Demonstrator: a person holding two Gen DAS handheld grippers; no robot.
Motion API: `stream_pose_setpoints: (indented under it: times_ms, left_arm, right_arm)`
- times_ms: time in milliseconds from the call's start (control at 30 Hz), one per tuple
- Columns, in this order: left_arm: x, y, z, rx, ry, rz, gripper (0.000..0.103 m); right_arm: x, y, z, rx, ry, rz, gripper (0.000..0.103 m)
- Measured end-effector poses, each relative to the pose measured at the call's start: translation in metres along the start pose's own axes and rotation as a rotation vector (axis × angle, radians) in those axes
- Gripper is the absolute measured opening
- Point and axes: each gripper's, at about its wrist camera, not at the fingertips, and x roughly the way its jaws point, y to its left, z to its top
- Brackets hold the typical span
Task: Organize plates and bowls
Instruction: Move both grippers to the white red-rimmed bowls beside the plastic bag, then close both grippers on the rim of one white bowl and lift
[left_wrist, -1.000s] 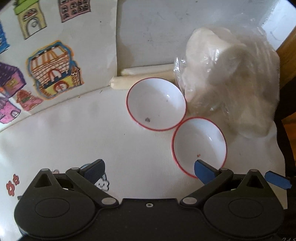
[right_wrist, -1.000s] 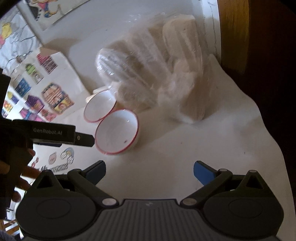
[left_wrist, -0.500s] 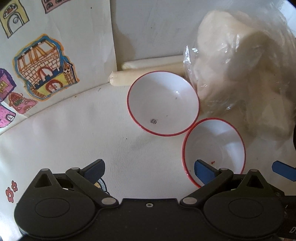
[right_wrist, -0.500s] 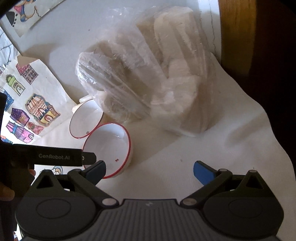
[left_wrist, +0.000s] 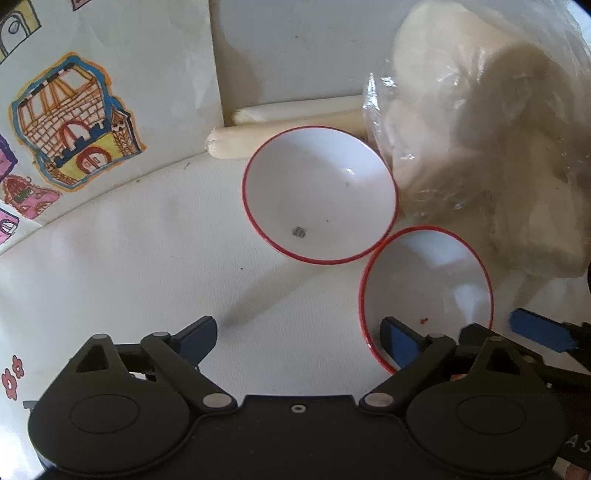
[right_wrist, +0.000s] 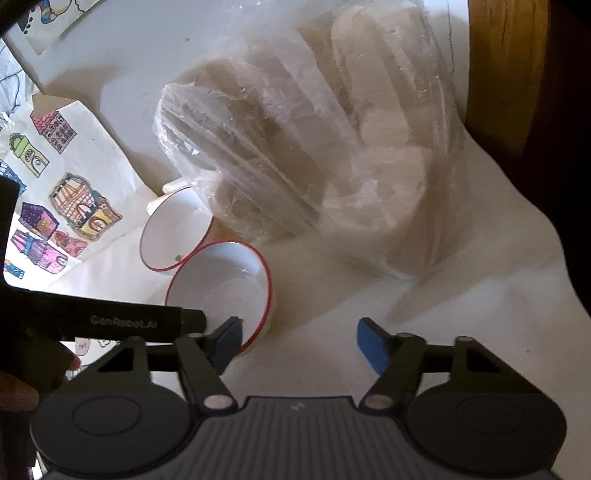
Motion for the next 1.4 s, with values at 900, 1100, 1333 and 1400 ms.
stream_pose_setpoints:
  times_ms: [900,1100,1333,1400]
  left_arm:
    - [-0.011,-0.008,-0.018,-0.021,-0.048,-0.195,0.015]
    - [-0.024,-0.009,-0.034,0.001,-0.054,-0.212,0.014]
    - [-0.047,-0.005,-0.047,0.026,-0.079,-0.229,0.014]
    - [-0.058,-0.002,-0.050,0.030,-0.093,-0.230,0.014]
  right_arm:
    - [0.012,-0.008,0.004,0.099,0.053,0.175,0.017]
    - [0.001,-0.006,-0.011,0.109,0.054,0.164,0.016]
    - [-0.021,0.001,-0.025,0.113,0.018,0.167,0.016]
    - [-0.028,0.006,-0.028,0.107,0.005,0.169,0.016]
